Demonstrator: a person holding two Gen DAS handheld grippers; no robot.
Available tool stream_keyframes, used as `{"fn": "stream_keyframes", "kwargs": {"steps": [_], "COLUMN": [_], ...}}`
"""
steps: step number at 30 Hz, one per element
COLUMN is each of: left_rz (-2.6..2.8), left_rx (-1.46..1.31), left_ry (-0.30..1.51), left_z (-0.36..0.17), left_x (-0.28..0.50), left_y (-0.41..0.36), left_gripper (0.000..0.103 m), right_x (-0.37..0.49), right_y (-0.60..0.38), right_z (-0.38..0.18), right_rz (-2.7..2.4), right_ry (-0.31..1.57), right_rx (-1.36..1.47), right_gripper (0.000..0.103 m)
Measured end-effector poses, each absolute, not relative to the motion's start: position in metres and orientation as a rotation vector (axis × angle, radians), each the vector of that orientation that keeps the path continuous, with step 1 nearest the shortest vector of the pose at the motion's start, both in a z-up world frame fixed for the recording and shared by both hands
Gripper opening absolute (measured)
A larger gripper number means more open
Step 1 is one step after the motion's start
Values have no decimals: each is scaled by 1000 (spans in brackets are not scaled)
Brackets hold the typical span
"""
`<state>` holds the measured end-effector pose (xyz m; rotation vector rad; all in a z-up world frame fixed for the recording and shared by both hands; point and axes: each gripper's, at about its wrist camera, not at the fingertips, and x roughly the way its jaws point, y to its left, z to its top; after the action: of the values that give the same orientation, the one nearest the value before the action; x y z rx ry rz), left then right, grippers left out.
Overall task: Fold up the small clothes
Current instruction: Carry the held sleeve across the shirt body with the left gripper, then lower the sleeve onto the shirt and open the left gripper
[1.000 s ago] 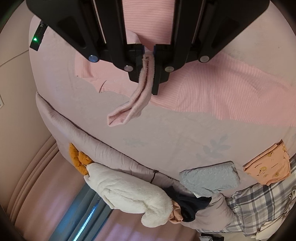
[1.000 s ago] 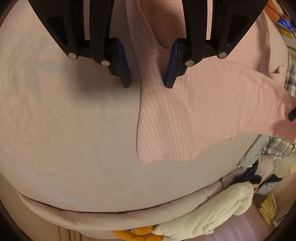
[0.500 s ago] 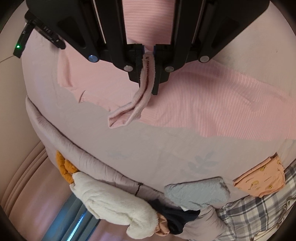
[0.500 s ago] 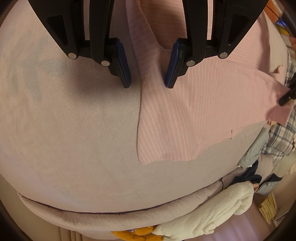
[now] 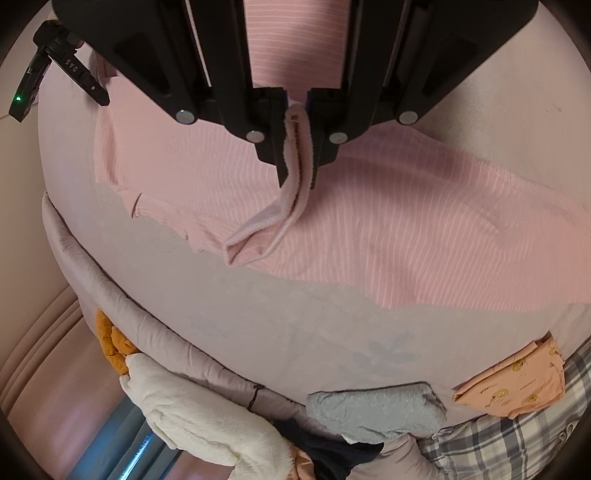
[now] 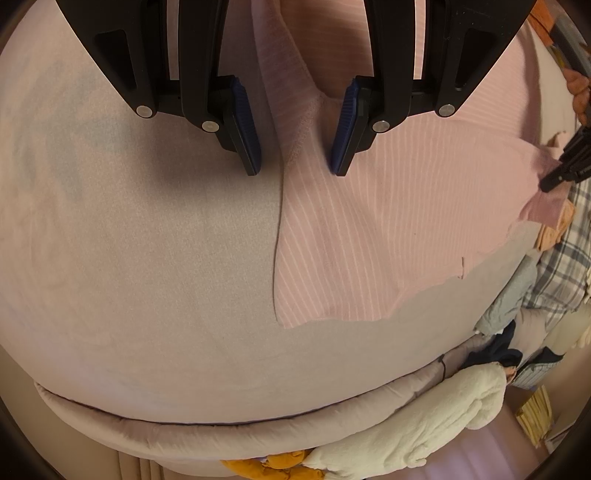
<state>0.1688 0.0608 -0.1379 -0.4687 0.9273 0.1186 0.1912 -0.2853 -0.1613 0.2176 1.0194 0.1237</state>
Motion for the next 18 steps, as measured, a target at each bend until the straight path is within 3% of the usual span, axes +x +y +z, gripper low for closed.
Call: {"fn": "stream_keyframes", "kwargs": {"steps": [18], "left_rz": [130], "left_rx": [-469], "left_ry": [999], "left_z": [-166], "left_x": [170], "left_y": [71], "left_gripper": [10], "right_x": [191], "right_y": [-286], "right_z": [-161], "right_rz": [123], "right_ry": [1019], "right_rx": [205], "right_gripper": [42]}}
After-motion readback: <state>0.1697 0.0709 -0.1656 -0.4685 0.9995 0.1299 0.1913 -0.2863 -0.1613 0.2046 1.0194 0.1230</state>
